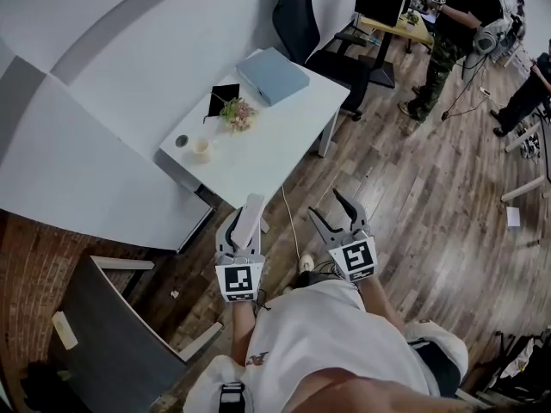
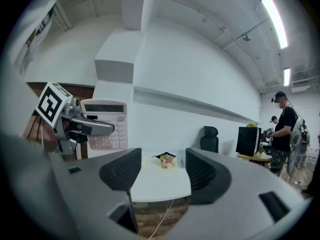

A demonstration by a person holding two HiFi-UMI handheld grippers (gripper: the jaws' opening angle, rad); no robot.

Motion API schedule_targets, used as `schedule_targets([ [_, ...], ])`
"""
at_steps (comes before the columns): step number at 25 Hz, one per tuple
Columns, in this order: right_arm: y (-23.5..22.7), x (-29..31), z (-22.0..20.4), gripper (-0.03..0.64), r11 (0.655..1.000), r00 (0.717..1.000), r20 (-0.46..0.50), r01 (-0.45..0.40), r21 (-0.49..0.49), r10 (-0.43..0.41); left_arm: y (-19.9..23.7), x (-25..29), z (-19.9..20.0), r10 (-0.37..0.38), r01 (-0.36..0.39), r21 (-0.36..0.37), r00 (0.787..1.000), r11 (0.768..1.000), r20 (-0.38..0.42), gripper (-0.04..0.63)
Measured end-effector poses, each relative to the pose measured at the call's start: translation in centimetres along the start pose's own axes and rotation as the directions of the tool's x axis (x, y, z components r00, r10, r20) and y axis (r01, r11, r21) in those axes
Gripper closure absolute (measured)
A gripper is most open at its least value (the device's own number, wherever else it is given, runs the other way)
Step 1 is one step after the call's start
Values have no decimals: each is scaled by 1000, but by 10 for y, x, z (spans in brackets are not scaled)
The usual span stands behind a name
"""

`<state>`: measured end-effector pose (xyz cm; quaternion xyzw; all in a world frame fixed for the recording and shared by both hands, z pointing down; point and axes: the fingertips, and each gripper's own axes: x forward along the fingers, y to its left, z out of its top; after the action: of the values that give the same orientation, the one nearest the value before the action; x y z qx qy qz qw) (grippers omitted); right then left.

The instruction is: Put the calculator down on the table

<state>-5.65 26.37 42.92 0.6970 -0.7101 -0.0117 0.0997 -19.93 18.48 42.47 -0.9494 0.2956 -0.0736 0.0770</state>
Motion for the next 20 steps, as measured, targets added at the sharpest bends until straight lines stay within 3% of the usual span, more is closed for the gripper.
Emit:
schedule_targets([
  [20,-68,31,-4,336,999,999,20,-29,14,28,-7,66,13,49,-49,16,999,999,-15,477],
])
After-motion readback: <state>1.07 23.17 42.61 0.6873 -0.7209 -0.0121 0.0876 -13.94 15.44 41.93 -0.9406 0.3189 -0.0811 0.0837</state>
